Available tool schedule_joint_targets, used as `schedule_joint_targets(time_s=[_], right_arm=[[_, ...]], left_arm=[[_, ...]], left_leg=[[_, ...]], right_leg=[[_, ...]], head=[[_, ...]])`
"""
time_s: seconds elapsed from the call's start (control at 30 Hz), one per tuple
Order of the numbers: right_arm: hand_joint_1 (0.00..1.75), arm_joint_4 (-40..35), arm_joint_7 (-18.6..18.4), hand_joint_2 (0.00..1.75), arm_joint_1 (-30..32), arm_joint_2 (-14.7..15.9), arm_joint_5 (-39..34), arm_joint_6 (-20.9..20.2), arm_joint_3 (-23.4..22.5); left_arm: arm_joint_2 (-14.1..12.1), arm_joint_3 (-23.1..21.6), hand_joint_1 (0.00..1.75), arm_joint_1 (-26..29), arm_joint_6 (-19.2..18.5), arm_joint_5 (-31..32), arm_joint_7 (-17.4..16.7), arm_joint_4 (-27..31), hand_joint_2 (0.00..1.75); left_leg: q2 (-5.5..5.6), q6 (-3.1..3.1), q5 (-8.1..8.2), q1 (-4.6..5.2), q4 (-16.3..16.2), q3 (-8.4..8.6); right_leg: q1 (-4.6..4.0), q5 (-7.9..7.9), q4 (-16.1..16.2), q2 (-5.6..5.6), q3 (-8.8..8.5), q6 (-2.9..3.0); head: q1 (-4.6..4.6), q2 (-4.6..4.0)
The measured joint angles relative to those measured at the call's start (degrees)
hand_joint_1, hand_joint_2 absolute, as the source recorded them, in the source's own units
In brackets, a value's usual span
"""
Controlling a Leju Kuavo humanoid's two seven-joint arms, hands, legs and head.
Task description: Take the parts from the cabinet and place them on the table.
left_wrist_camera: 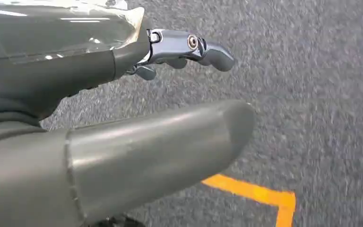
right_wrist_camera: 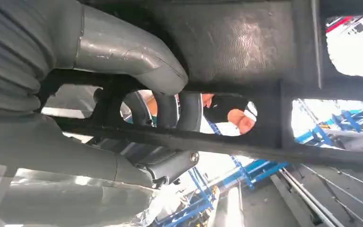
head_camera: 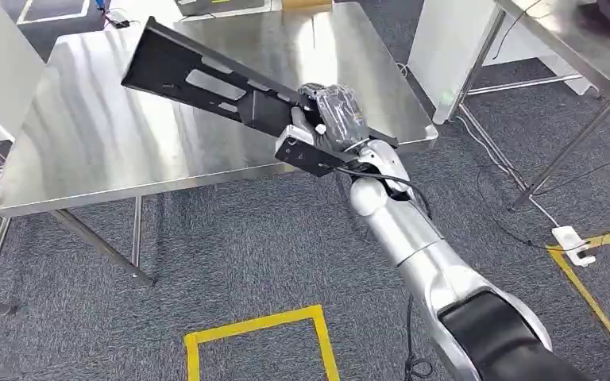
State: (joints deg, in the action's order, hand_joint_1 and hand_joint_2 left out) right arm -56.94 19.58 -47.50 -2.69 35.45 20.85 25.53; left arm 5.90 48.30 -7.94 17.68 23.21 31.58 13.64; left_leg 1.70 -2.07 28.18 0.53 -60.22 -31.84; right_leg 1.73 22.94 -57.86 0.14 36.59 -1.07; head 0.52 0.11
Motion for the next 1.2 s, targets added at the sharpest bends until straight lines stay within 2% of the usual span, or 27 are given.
schedule_joint_targets(time_s=[0.03, 0.07, 0.13, 0.17, 0.2, 0.23, 0.27, 0.3, 0.33, 0.37, 0.47, 0.5, 0.53, 0.57, 0.6, 0.63, 0.67, 0.7, 0.73, 0.9, 0.93, 0.97, 1.0, 1.03, 1.07, 1.17, 1.2], right_arm=[[1.75, -0.13, -0.02, 1.75, -0.17, 0.0, 0.0, 0.0, -0.04], [1.75, -0.15, 0.0, 1.75, -0.41, -0.11, 0.02, 0.0, 0.0], [1.75, -0.15, 0.0, 1.75, -0.39, -0.19, 0.02, 0.0, 0.07], [1.75, -0.15, -0.06, 1.75, -0.27, -0.17, 0.02, -0.02, 0.07], [1.75, -0.15, -0.09, 1.75, -0.21, -0.17, 0.02, -0.09, 0.07], [1.75, -0.15, -0.11, 1.75, -0.19, -0.19, 0.02, -0.13, 0.09], [1.75, -0.15, -0.11, 1.75, -0.2, -0.22, 0.02, -0.24, 0.13], [1.75, -0.15, -0.15, 1.75, -0.21, -0.32, 0.02, -0.35, 0.17], [1.75, -0.11, -0.2, 1.75, -0.21, -0.35, 0.02, -0.44, 0.17], [1.75, -0.09, -0.2, 1.75, -0.2, -0.59, 0.04, -0.48, 0.33], [1.75, -0.28, -0.44, 1.75, -0.4, -0.72, 0.09, -0.48, 0.52], [1.75, -0.48, -0.44, 1.75, -0.6, -0.66, 0.11, -0.46, 0.5], [1.75, -0.55, -0.44, 1.75, -0.67, -0.59, 0.13, -0.46, 0.48], [1.75, -0.57, -0.44, 1.75, -0.79, -0.44, 0.11, -0.48, 0.5], [1.75, -0.57, -0.44, 1.75, -0.68, -0.31, 0.09, -0.48, 0.5], [1.75, -0.57, -0.46, 1.75, -0.34, -0.09, 0.07, -0.48, 0.5], [1.75, -0.57, -0.52, 1.75, 0.05, 0.22, 0.07, -0.48, 0.5], [1.75, -0.57, -0.52, 1.75, 0.47, 0.46, 0.04, -0.5, 0.5], [1.75, -0.57, -0.61, 1.75, 0.64, 0.72, 0.04, -0.57, 0.48], [1.75, -0.57, -0.63, 1.75, 0.65, 0.75, 0.04, -0.57, 0.48], [1.75, -0.68, -0.87, 1.75, 0.59, 0.99, 0.0, -0.66, 0.48], [1.75, -0.81, -0.9, 1.75, 0.23, 1.09, -0.13, -1.07, 0.54], [1.75, -0.94, -1.01, 1.75, -0.09, 0.94, -0.13, -1.27, 0.61], [1.75, -0.96, -1.03, 1.75, -0.42, 0.83, -0.11, -1.31, 0.68], [1.75, -0.96, -1.03, 1.75, -0.91, 0.59, -0.11, -1.33, 0.7], [1.75, -0.81, -1.03, 1.75, -1.34, 0.35, 0.29, -1.31, 0.74], [1.75, -0.63, -1.07, 1.75, -1.33, 0.31, 0.5, -1.27, 0.81]], left_arm=[[0.2, 0.0, 0.0, -0.02, 0.0, 0.0, 0.09, 0.0, 0.0], [0.17, 0.0, 0.0, -0.12, 0.0, 0.0, 0.13, 0.0, 0.0], [0.15, 0.0, 0.0, -0.1, 0.0, 0.0, 0.15, 0.0, 0.0], [0.24, 0.0, 0.0, -0.07, 0.0, 0.0, 0.13, 0.0, 0.0], [0.26, 0.02, 0.0, -0.01, 0.07, -0.02, 0.13, 0.0, 0.0], [0.24, 0.02, 0.0, -0.02, 0.09, -0.02, 0.13, 0.0, 0.0], [0.24, 0.02, 0.0, -0.02, 0.15, -0.02, 0.13, 0.0, 0.0], [0.22, 0.02, 0.0, 0.0, 0.2, -0.13, 0.13, 0.0, 0.0], [0.22, 0.02, 0.0, 0.1, 0.28, -0.2, 0.13, -0.02, 0.0], [0.11, 0.02, 0.0, 0.2, 0.35, -0.2, 0.13, 0.0, 0.0], [0.2, 0.02, 0.0, 0.11, 0.33, -0.28, 0.09, 0.0, 0.0], [0.22, 0.02, 0.0, 0.03, 0.33, -0.28, 0.13, 0.0, 0.0], [0.28, 0.02, 0.0, 0.03, 0.28, -0.28, 0.18, 0.0, 0.0], [0.24, 0.02, 0.0, 0.02, 0.26, -0.33, 0.2, 0.02, 0.0], [0.24, 0.02, 0.0, 0.02, 0.18, -0.35, 0.22, 0.0, 0.0], [0.24, 0.02, 0.0, 0.02, -0.04, -0.35, 0.22, 0.0, 0.0], [0.26, 0.02, 0.0, 0.03, -0.07, -0.35, 0.2, 0.0, 0.0], [0.37, 0.02, 0.0, 0.13, -0.07, -0.35, 0.18, 0.0, 0.0], [0.44, 0.02, 0.0, 0.18, -0.04, -0.35, 0.17, 0.0, 0.0], [0.44, 0.02, 0.0, 0.18, -0.04, -0.35, 0.17, 0.0, 0.0], [0.52, 0.02, 0.0, 0.16, -0.02, -0.35, 0.13, 0.0, 0.0], [0.61, 0.02, 0.0, 0.12, -0.02, -0.41, 0.15, -0.11, 0.0], [0.35, 0.04, 0.0, 0.28, 0.02, -0.83, 0.39, -0.07, 0.0], [0.57, 0.04, 0.0, 0.26, 0.0, -0.98, 0.48, -0.11, 0.0], [0.5, 0.04, 0.0, 0.19, 0.0, -0.98, 0.63, -0.11, 0.0], [0.46, 0.04, 0.0, 0.2, 0.0, -1.05, 0.66, -0.11, 0.0], [0.46, 0.06, 0.0, 0.22, 0.0, -1.07, 0.66, -0.11, 0.0]], left_leg=[[-0.6, 0.43, -0.22, -0.05, -2.59, -1.17], [-0.93, 0.96, 0.31, -0.3, -6.2, -3.4], [-1.29, 1.87, 3.56, -0.77, -12.89, -8.88], [-1.41, 2.1, 5.33, -0.96, -14.36, -10.9], [-1.51, 2.21, 5.86, -1.14, -13.95, -11.96], [-1.55, 2.14, 5.18, -1.23, -11.97, -12.11], [-1.56, 1.98, 3.28, -1.27, -8.74, -11.51], [-1.6, 1.65, -1.25, -1.26, -3.47, -10.23], [-1.75, 1.16, -7.53, -1.22, 1.13, -9.32], [-1.76, 0.76, -9.4, -0.79, 2.56, -9.63], [-1.67, 0.06, -8.78, -0.52, 2.64, -8.26], [-1.51, -0.29, -8.62, -0.7, 3.15, -7.51], [-1.36, -0.57, -8.38, -0.54, 3.35, -7.1], [-1.37, -1.15, -8.01, -0.55, 3.39, -6.86], [-1.25, -1.45, -7.68, -0.49, 3.39, -6.64], [-1.15, -1.76, -7.27, -0.35, 3.39, -6.33], [-0.88, -1.85, -6.8, -0.22, 3.39, -5.87], [-0.51, -1.9, -6.35, -0.07, 3.39, -5.28], [-0.34, -1.92, -6.0, 0.07, 3.39, -4.85], [-0.29, -1.92, -5.92, 0.12, 3.39, -4.74], [-0.03, -1.88, -5.09, 0.52, 3.38, -3.49], [0.18, -1.34, -4.11, 0.87, 3.08, -3.24], [0.21, -0.58, -3.57, 1.09, 2.42, -2.73], [-0.23, -0.06, -2.82, 0.92, 1.77, -3.23], [-0.66, 0.64, -1.55, 0.61, -0.57, -4.22], [-1.16, 2.0, 3.46, -0.71, -12.59, -11.02], [-1.33, 2.33, 3.69, -1.09, -14.3, -12.44]], right_leg=[[-0.04, 0.58, 0.12, 0.05, -0.68, 0.78], [-0.08, 1.08, 0.11, 0.09, -1.36, 1.13], [-0.1, 2.41, 0.1, 0.11, -2.7, 1.12], [-0.09, 3.11, 0.1, 0.12, -3.52, 1.07], [-0.06, 3.75, 0.1, 0.13, -4.37, 0.99], [-0.04, 4.51, 0.11, 0.14, -5.36, 0.89], [0.0, 5.26, 0.12, 0.14, -6.38, 0.72], [0.01, 6.22, 0.17, 0.1, -7.65, 0.46], [0.0, 6.94, 0.37, 0.07, -7.69, 0.23], [-0.5, 7.71, 0.17, 0.32, -8.9, -0.2], [-0.92, 7.61, 0.6, 0.47, -9.9, -1.72], [-1.07, 7.47, -0.58, 0.45, -8.86, -2.19], [-0.82, 7.26, -3.32, 0.34, -7.41, -2.01], [-0.88, 7.56, -7.34, 0.33, -4.86, -1.92], [-0.89, 8.63, -11.37, 0.31, -2.02, -1.75], [-1.05, 10.78, -14.72, 0.31, 0.58, -0.96], [-1.19, 12.9, -16.98, 0.32, 2.75, -0.45], [-1.27, 13.53, -17.1, 0.32, 3.98, -0.4], [-1.34, 12.82, -15.61, 0.31, 4.09, -0.94], [-1.34, 12.53, -15.09, 0.3, 4.05, -1.03], [-1.67, 5.79, -5.7, 0.31, 1.96, -2.19], [-2.24, 1.17, 0.85, 0.36, 0.6, -0.74], [-1.28, -0.14, 1.45, 0.19, -0.86, 1.1], [-1.25, -0.17, 1.55, 0.18, -1.39, 1.12], [-1.13, -0.05, 1.51, 0.16, -1.61, 1.26], [-1.13, 0.22, 1.51, 0.16, -1.8, 1.56], [-1.1, 0.26, 1.5, 0.16, -1.8, 1.57]], head=[[0.04, 0.0], [-0.29, 0.0], [-0.22, 0.0], [-0.24, 0.0], [-0.17, 0.0], [-0.24, 0.0], [-0.17, 0.0], [-0.2, 0.0], [-0.22, 0.0], [-0.31, 0.0], [-0.31, 0.0], [-0.28, 0.0], [-0.26, 0.0], [-0.11, 0.0], [-0.09, 0.0], [-0.11, 0.0], [-0.09, 0.0], [-0.09, 0.0], [-0.07, 0.0], [-0.07, 0.0], [-0.09, 0.0], [0.0, 0.0], [-0.13, 0.0], [0.13, 0.0], [0.02, 0.0], [0.02, 0.0], [0.04, 0.0]])
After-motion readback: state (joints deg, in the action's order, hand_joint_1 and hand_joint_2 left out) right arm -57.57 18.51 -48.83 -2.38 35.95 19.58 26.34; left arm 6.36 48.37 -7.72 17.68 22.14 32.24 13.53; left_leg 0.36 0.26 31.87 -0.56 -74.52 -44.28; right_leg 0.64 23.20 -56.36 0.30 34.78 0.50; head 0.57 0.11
